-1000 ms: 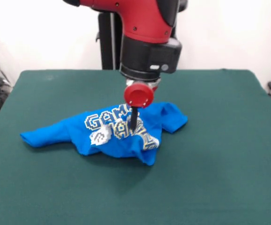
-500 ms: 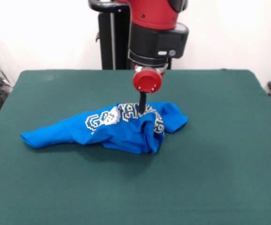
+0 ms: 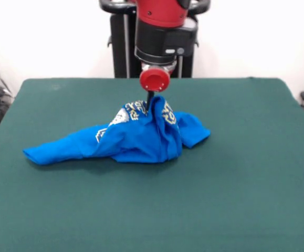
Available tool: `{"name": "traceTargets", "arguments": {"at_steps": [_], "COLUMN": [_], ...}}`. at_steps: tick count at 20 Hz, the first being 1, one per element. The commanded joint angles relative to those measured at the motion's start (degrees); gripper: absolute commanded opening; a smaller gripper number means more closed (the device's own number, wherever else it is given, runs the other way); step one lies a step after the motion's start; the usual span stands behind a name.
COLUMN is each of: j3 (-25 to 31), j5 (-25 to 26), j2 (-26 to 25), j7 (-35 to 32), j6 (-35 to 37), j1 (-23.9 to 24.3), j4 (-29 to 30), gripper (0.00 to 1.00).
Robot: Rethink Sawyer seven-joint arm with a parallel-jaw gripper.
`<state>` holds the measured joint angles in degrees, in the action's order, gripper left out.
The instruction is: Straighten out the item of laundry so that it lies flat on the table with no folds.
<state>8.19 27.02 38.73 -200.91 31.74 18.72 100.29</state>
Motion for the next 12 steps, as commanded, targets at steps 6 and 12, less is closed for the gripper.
{"name": "traceTargets", "arguments": {"at_steps": [6,12], "j3": [12.0,18.7], "j5": [2.3,2.6], "j2": [4.7,3.9], "j7": [23.4,24.4], "j6": [5.0,3.2], "j1": [7.0,11.2], "j4": [18.0,19.4], "gripper": [0.0,0.0]}}
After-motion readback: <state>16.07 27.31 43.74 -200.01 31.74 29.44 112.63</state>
